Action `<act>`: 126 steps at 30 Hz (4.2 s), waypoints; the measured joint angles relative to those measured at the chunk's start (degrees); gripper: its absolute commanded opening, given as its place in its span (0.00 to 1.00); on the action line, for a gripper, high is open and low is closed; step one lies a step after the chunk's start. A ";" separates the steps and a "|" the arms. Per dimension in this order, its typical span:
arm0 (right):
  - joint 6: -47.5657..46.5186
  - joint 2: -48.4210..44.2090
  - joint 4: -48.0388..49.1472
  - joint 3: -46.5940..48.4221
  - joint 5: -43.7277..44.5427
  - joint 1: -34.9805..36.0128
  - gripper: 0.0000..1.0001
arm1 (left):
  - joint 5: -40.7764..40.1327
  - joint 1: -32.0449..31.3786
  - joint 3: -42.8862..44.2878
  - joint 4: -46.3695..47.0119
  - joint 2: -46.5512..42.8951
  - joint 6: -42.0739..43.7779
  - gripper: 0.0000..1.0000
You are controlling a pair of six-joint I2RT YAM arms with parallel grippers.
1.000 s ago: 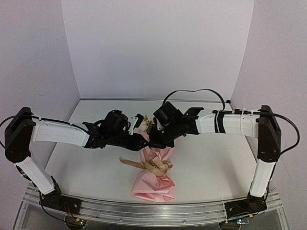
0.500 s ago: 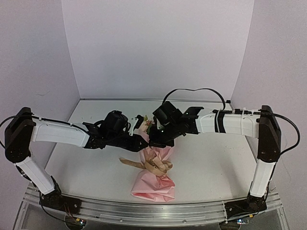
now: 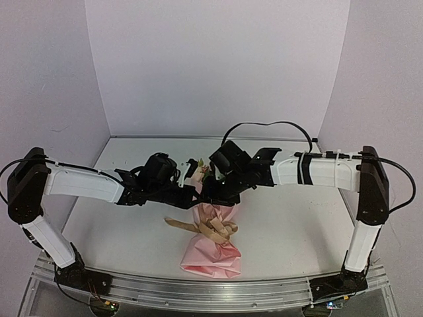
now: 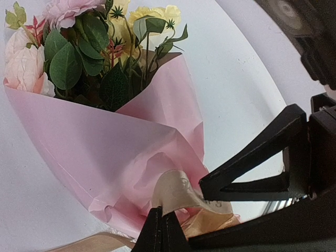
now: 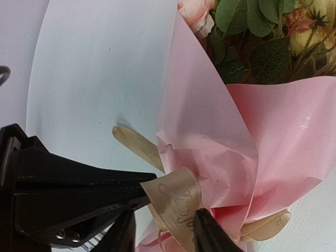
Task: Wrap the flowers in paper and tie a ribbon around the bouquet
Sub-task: Pass from the right arm to the left, then cross the half-tied ribbon over the folded bouquet.
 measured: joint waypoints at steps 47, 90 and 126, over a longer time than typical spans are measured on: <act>2.15 -7.56 10.14 -26.59 0.18 3.66 0.34 | -2.51 0.00 -2.97 2.18 -1.60 -1.80 0.00; 13.51 -26.01 -3.86 -35.64 16.87 3.66 0.00 | -4.41 0.01 -3.02 1.10 -4.44 -0.95 0.00; -4.07 -17.30 10.99 -26.81 8.76 7.80 0.46 | 1.90 0.02 -3.34 -1.87 -4.09 3.02 0.00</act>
